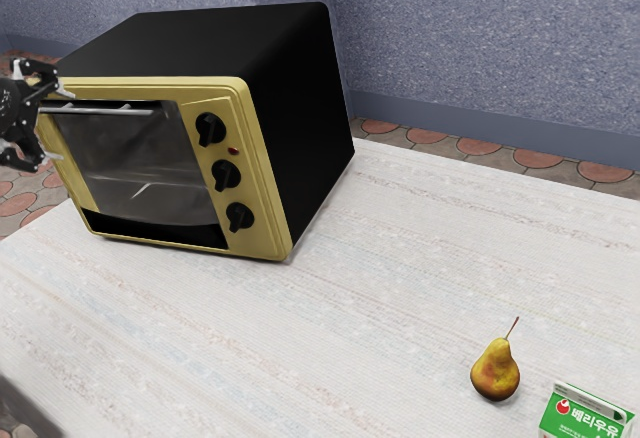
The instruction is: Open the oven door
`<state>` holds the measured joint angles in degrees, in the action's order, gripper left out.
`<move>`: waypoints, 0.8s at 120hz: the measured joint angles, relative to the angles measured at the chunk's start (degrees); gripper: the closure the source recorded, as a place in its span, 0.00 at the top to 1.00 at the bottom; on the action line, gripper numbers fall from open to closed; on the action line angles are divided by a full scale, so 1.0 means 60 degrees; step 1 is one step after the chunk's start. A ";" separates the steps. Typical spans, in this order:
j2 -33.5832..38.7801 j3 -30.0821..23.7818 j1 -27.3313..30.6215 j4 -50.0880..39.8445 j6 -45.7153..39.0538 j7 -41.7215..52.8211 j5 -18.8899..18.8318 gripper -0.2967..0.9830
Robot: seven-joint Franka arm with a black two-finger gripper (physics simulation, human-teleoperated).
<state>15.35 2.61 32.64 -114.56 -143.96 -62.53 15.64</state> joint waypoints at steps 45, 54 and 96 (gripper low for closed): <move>-0.0939 -0.0084 0.0053 0.0419 -0.0831 -0.1182 -0.0015 0.77; -0.1044 -0.0098 0.0051 0.0460 -0.0942 -0.1341 -0.0022 0.77; -0.1444 -0.0172 0.0054 0.0542 -0.1202 -0.1869 -0.0270 0.77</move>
<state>6.68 1.58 32.96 -111.30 -151.17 -73.74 14.01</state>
